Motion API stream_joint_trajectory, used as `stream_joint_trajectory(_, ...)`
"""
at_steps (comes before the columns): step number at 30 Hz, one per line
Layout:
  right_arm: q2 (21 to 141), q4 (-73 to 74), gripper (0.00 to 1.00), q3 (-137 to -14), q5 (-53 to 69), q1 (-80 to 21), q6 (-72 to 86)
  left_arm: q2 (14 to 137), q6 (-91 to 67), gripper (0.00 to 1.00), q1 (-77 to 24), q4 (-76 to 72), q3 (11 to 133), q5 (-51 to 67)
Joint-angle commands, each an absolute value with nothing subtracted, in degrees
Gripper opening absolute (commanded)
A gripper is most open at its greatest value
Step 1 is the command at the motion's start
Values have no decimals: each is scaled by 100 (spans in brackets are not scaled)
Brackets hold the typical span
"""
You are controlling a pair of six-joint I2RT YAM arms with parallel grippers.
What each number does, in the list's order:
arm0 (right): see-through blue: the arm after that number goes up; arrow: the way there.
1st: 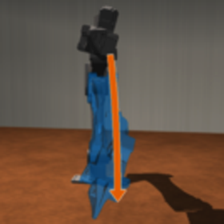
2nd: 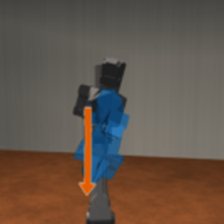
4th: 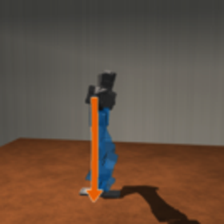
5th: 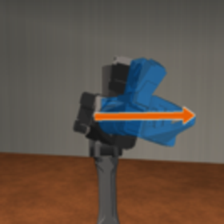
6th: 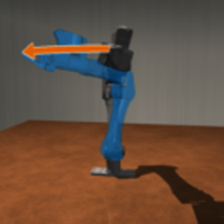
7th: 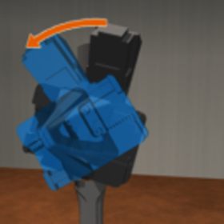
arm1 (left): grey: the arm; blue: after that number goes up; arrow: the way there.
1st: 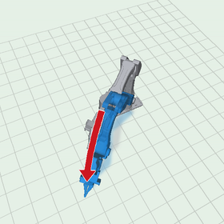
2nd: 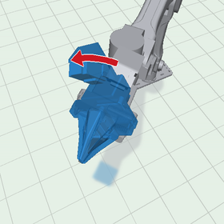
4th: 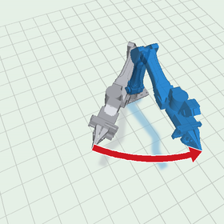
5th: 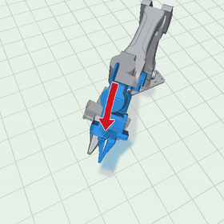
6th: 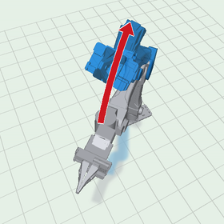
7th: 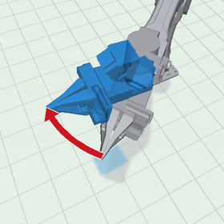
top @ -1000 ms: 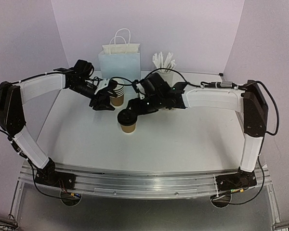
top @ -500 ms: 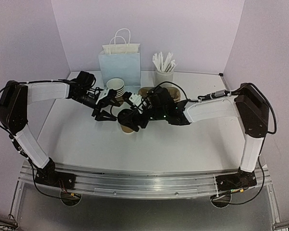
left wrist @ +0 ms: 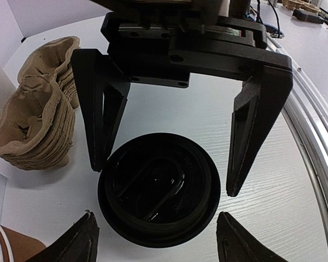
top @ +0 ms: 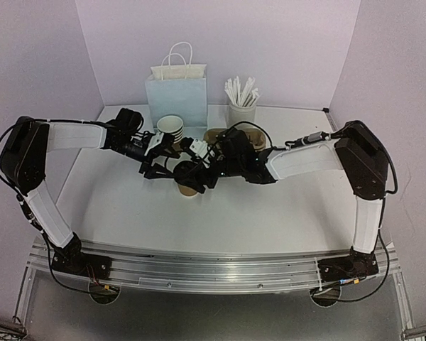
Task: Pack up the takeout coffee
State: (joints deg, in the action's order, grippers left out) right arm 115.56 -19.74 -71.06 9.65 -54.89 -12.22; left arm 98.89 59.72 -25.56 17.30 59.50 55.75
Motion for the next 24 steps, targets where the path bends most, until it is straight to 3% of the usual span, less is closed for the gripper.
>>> stream_joint_trajectory(1, 11672, -2145, 88, -7362, 1192, -5491, -1328, 10000, 5878, 70, -2568, 1470, 5947, 5638)
stream_joint_trajectory(10, 11757, -2145, 81, -7250, 1029, -5489, -1227, 10033, 6282, 50, -2575, 1693, 5738, 5684)
stream_joint_trajectory(15, 11858, -2133, 79, -7206, 941, -5490, -1201, 10071, 6667, 48, -2575, 1798, 5635, 5605)
stream_joint_trajectory(24, 12019, -1941, 71, -7094, 973, -5525, -1131, 10123, 6962, 33, -2637, 1796, 5455, 5455)
